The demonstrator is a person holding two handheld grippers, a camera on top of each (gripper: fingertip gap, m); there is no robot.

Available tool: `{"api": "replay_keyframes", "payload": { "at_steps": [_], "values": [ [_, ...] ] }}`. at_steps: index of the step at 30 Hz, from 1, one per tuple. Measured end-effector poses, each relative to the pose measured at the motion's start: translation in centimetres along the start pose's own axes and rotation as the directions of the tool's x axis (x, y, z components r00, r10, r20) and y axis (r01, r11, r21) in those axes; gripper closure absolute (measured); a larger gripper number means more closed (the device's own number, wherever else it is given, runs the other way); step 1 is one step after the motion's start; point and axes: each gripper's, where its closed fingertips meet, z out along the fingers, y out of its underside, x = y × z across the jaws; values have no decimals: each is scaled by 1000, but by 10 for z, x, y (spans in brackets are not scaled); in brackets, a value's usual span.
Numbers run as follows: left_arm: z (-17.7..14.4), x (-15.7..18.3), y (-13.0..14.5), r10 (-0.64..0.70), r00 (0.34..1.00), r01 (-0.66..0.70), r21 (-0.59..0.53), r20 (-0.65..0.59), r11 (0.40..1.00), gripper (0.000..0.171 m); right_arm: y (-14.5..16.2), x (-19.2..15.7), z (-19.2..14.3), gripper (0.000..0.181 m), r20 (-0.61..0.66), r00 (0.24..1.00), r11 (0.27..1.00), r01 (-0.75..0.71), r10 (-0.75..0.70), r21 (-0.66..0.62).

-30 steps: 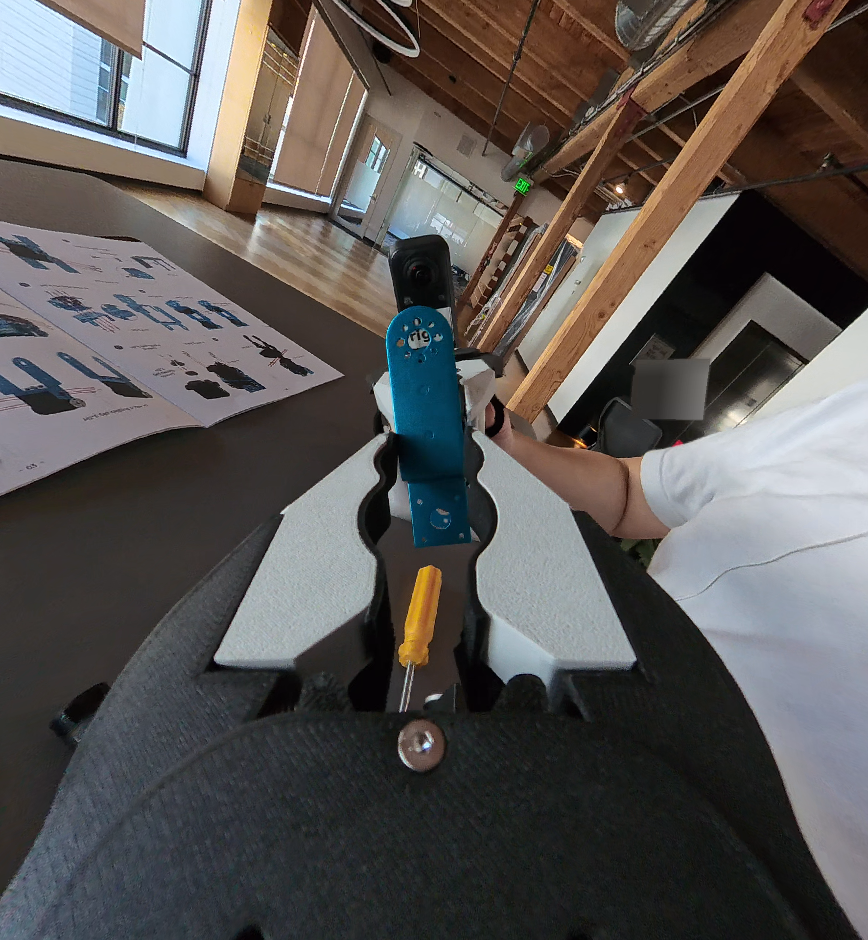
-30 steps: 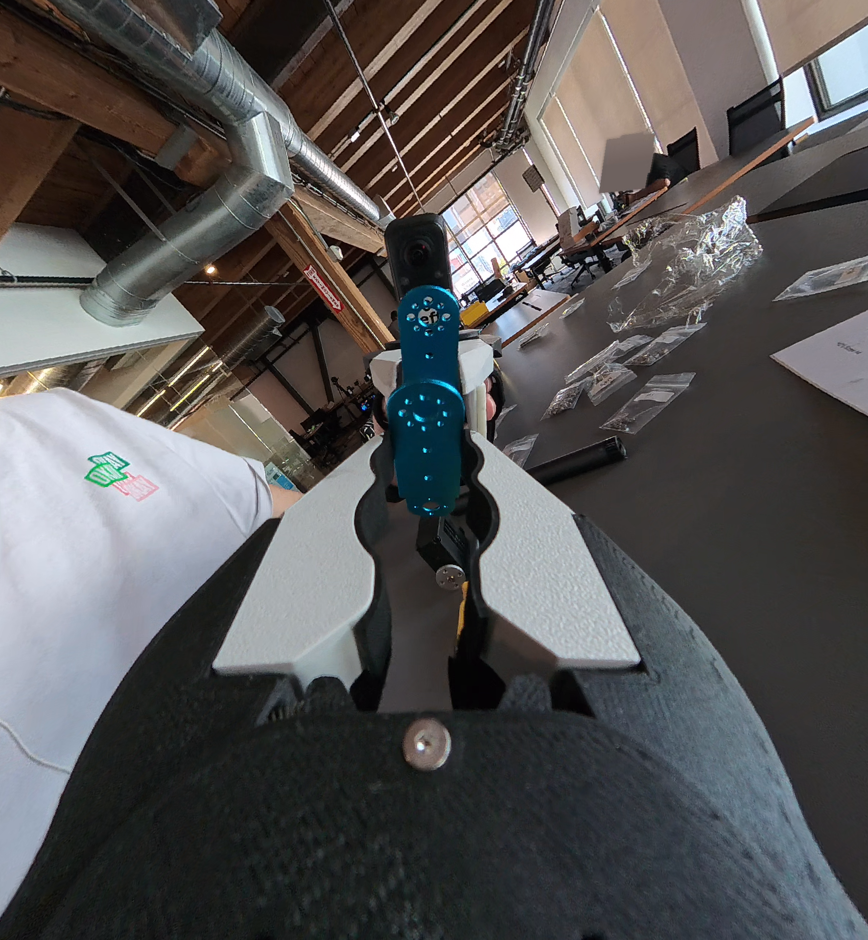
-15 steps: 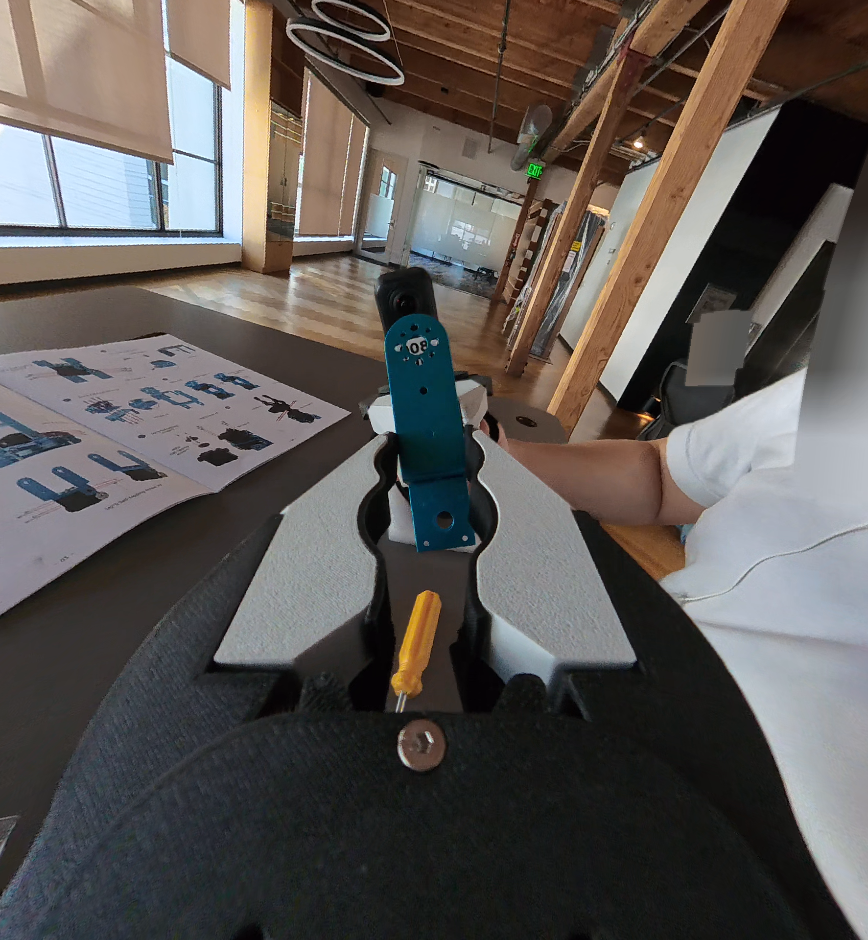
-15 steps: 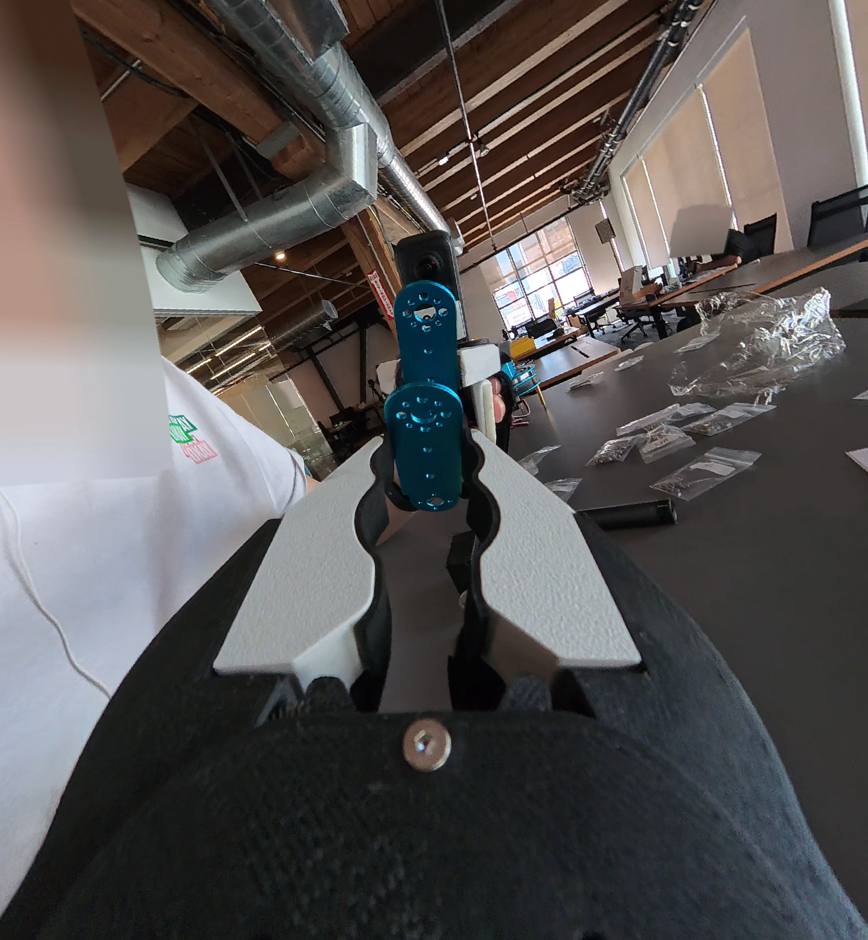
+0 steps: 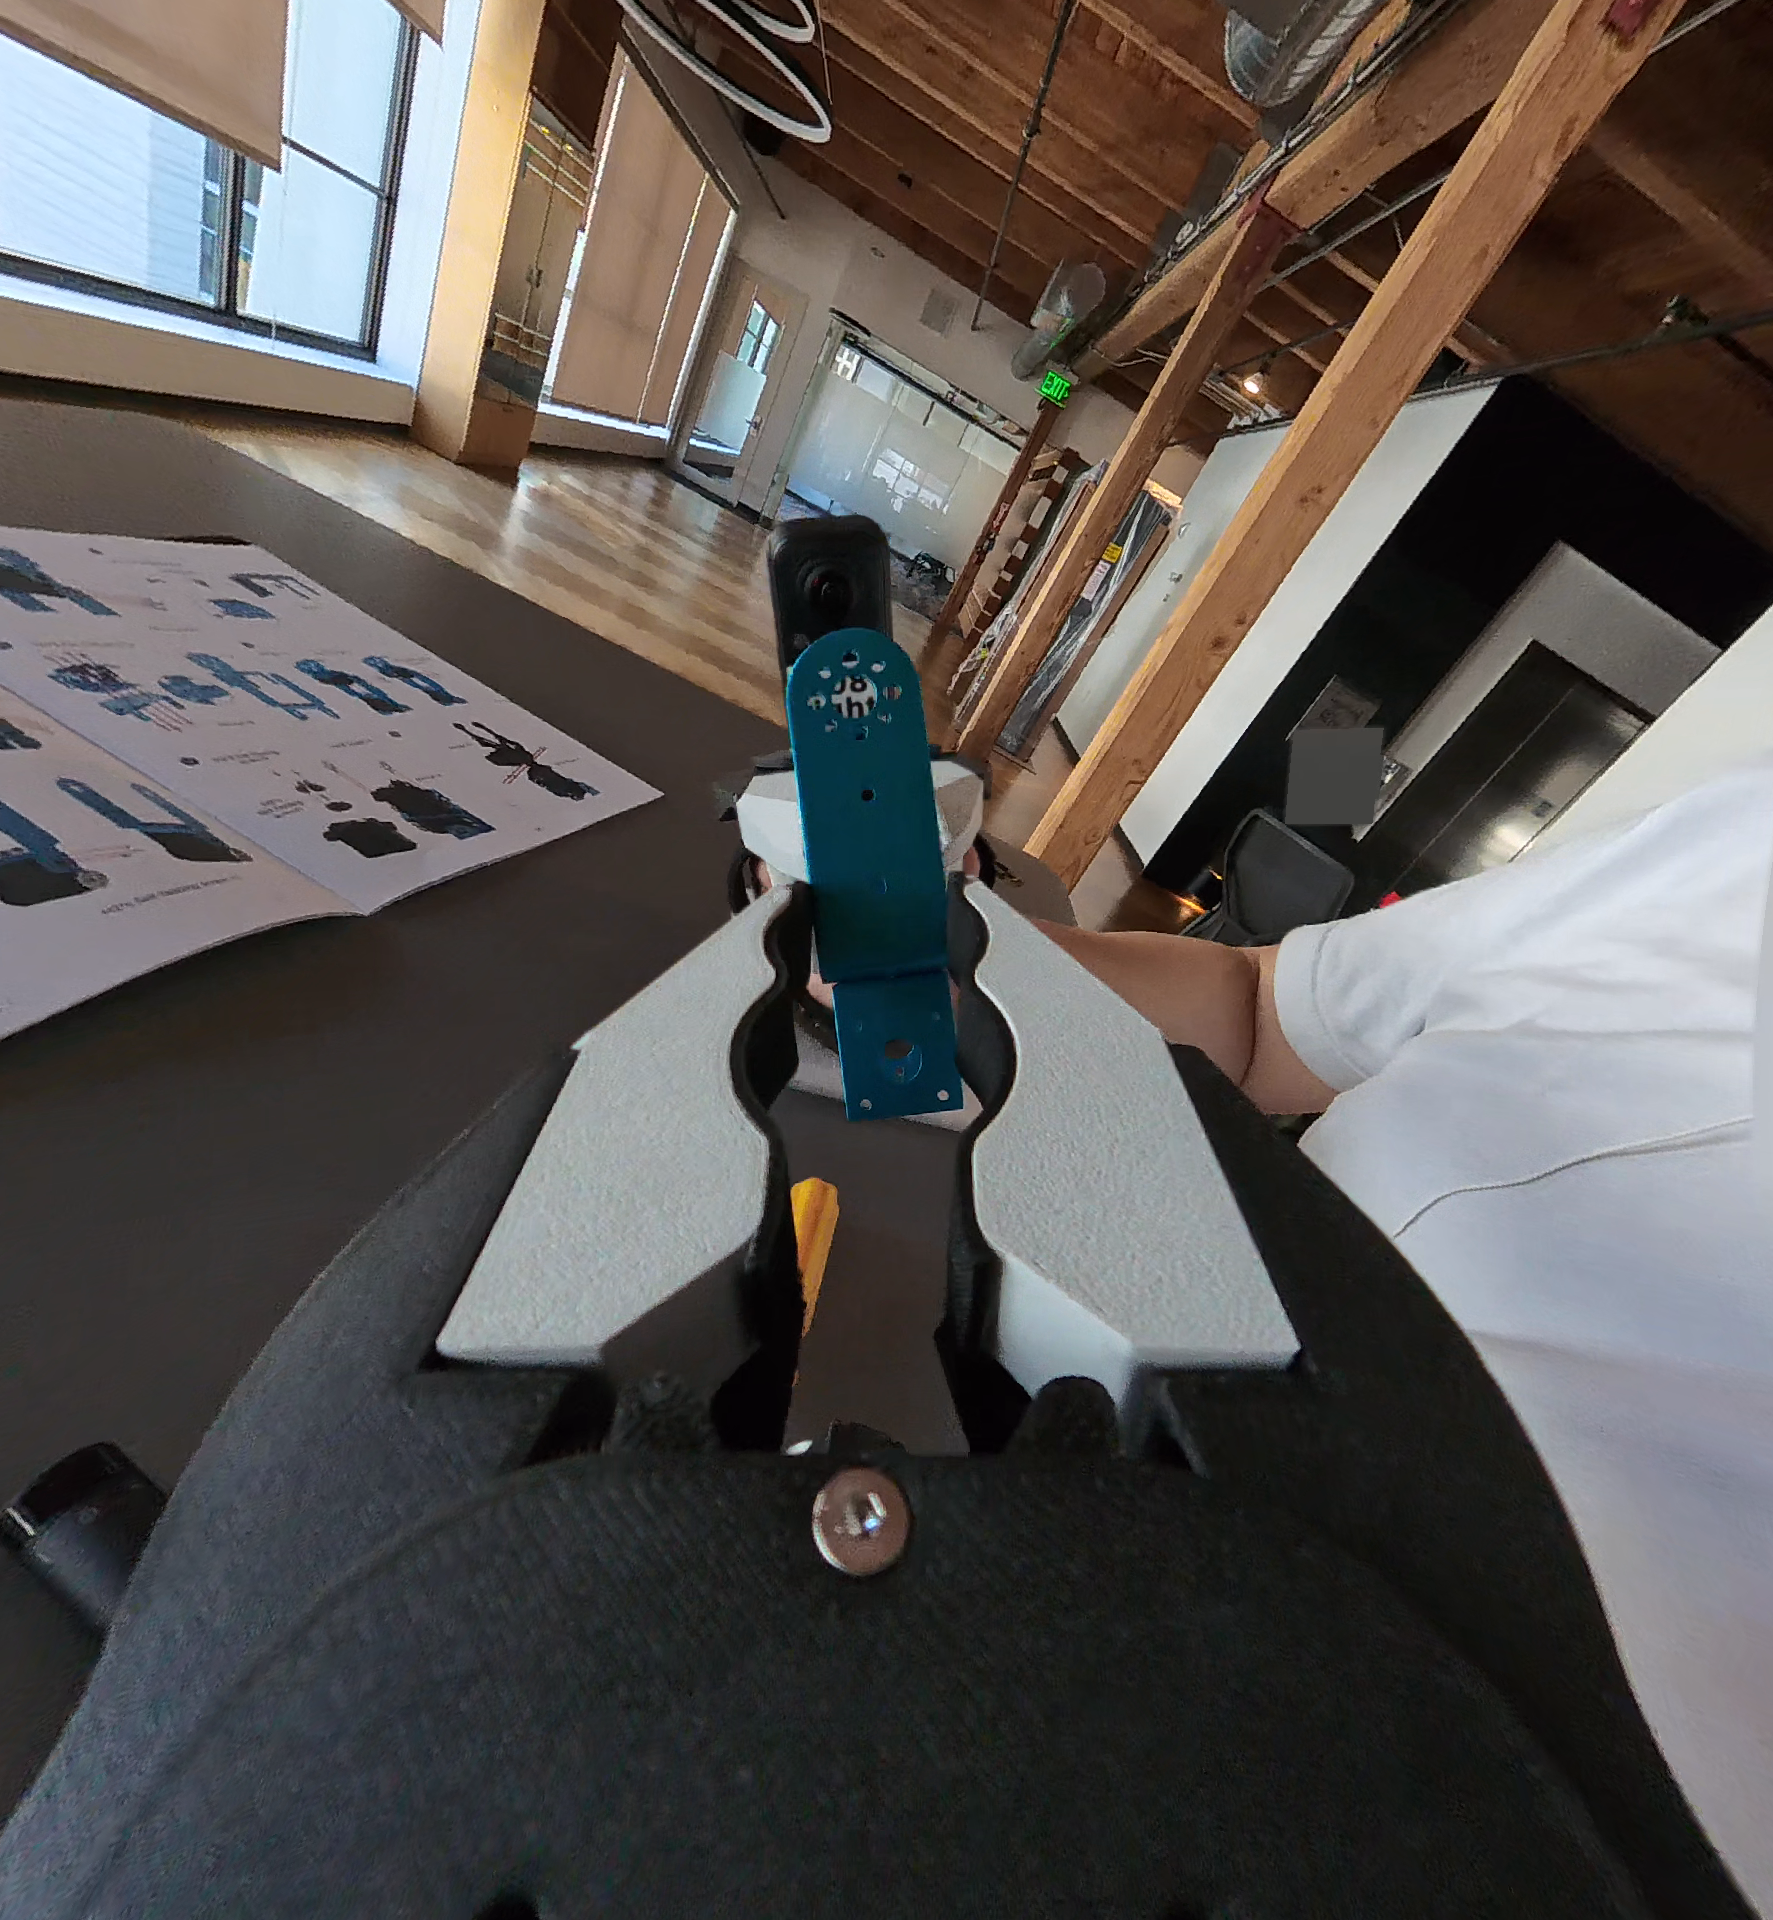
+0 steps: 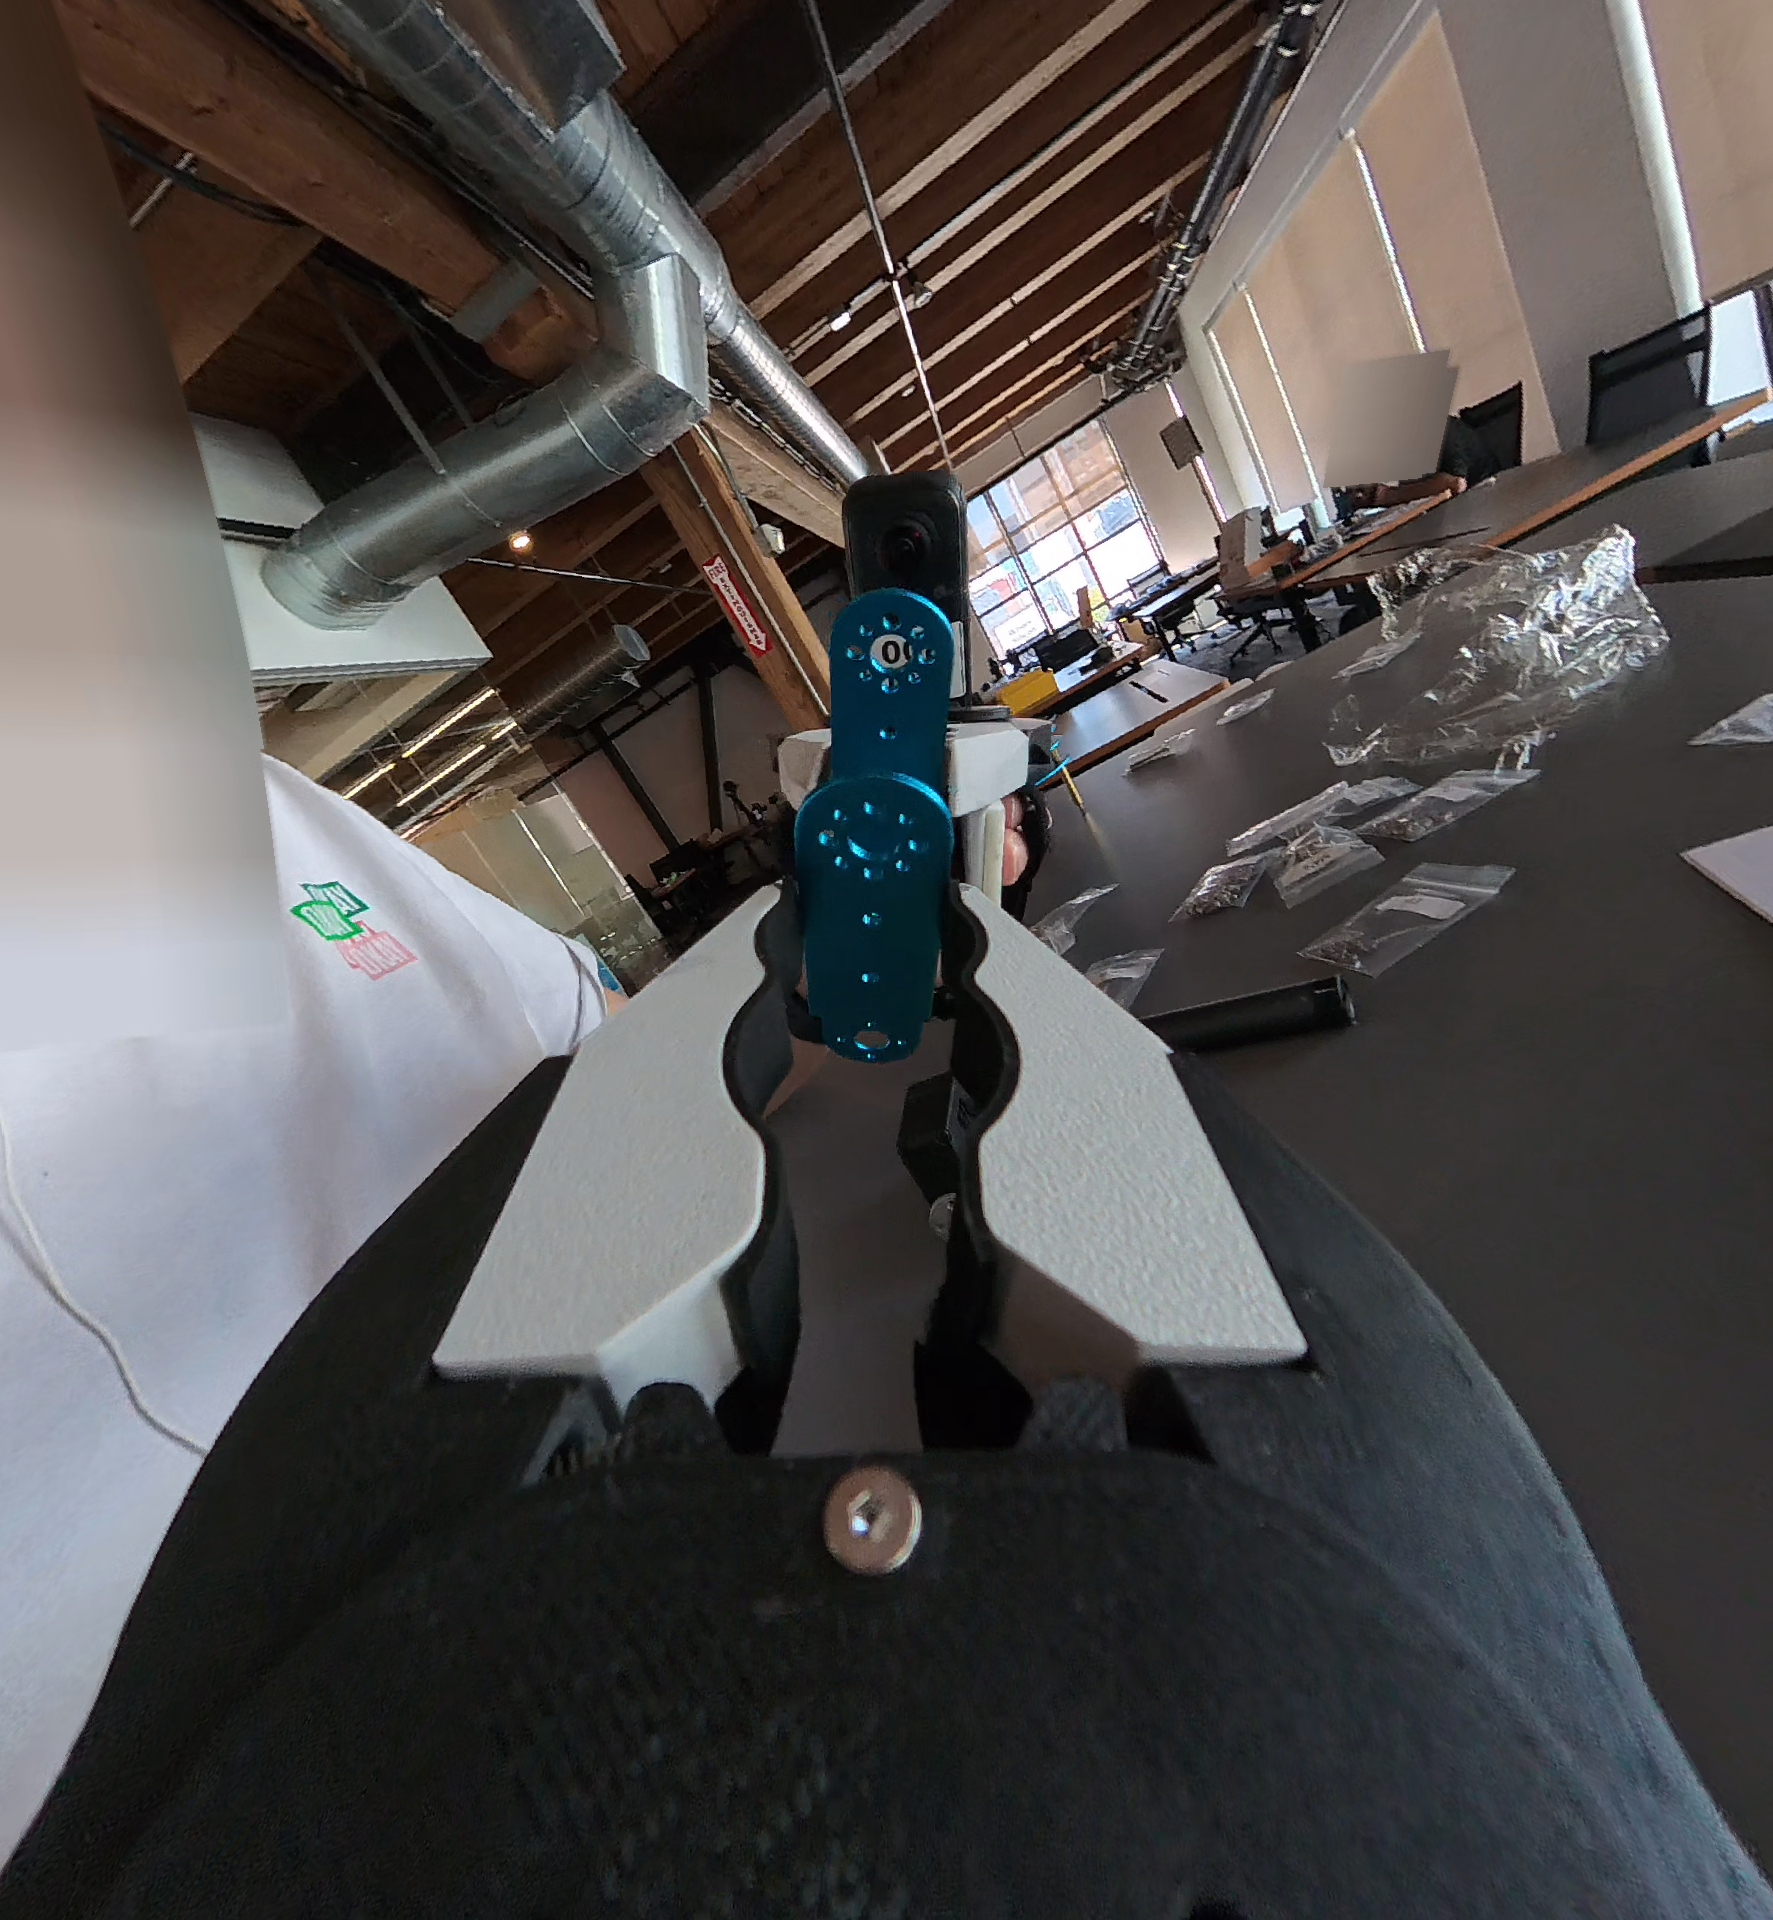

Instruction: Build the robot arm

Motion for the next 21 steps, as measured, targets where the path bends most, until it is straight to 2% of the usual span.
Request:
{"api": "replay_keyframes", "payload": {
  "at_steps": [7, 14, 17, 21],
  "values": [
    [1, -13, 9, -69, 998, 69, -25, 11, 997, 146, 2, 10, -1, 155, -67, 997, 999, -33, 32, -10],
    [3, -15, 16, -106, 994, 106, -64, 1, 992, 146, 2, 13, -2, 155, -53, 995, 997, -79, 79, 2],
    [3, -17, 15, -115, 993, 116, -48, 26, 992, 146, -2, 16, -3, 155, -31, 991, 990, -132, 133, 44],
    [2, -23, 10, -204, 979, 204, 18, 21, 979, 147, -1, 22, -1, 150, -37, 983, 983, -177, 180, 54]
  ]
}}
